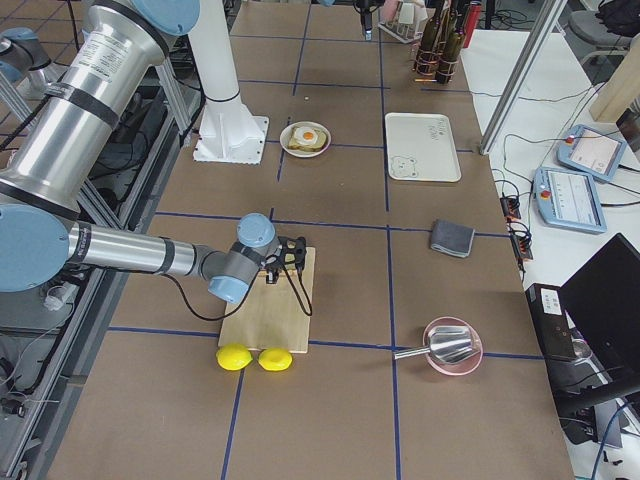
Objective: Make sandwich and place on tray
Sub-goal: 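Grasp the bread slice edge with the right gripper and lift it, then carry the bread slice with the right gripper over the egg toast plate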
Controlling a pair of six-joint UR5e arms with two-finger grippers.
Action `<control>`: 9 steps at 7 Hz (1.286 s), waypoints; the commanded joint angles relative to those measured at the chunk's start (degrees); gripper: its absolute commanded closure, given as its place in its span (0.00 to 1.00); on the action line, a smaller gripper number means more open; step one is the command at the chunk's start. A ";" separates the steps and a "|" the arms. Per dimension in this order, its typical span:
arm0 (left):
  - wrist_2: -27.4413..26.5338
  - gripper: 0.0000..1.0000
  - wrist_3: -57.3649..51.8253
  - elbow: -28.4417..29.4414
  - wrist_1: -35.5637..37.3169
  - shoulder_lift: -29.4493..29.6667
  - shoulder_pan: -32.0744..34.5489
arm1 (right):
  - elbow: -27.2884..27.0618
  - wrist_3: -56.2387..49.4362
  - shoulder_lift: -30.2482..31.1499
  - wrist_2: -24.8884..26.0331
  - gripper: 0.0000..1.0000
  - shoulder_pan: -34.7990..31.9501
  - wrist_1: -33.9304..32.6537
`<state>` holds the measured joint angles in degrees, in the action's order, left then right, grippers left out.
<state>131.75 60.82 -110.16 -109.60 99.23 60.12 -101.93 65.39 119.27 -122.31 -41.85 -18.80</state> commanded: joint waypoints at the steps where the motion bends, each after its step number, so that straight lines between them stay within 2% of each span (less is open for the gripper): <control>1: 0.00 0.00 0.09 0.38 -0.09 0.09 -0.09 | -3.08 0.17 -1.92 -1.09 1.00 -2.00 1.84; 3: -1.48 0.00 1.74 0.47 -0.26 0.09 -2.70 | -5.37 1.48 -6.22 -2.92 1.00 -3.05 1.84; 4: -3.32 0.00 5.06 0.74 -2.70 0.17 -5.07 | -5.73 5.23 -10.77 -5.63 1.00 -4.80 1.84; 5: -3.78 0.00 8.32 1.87 -5.33 0.96 -6.75 | -5.65 11.28 -16.21 -6.27 1.00 -5.34 1.84; 8: -4.40 0.00 9.75 2.58 -5.54 1.84 -8.60 | -2.33 24.57 -33.34 -5.75 1.00 -4.82 -0.17; 9: -4.40 0.00 10.45 2.93 -5.54 2.45 -8.79 | -2.22 25.30 -37.84 -3.31 1.00 -1.25 -4.10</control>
<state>127.41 70.57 -107.61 -115.07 101.09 51.79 -105.00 88.25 87.62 -127.56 -45.95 -19.46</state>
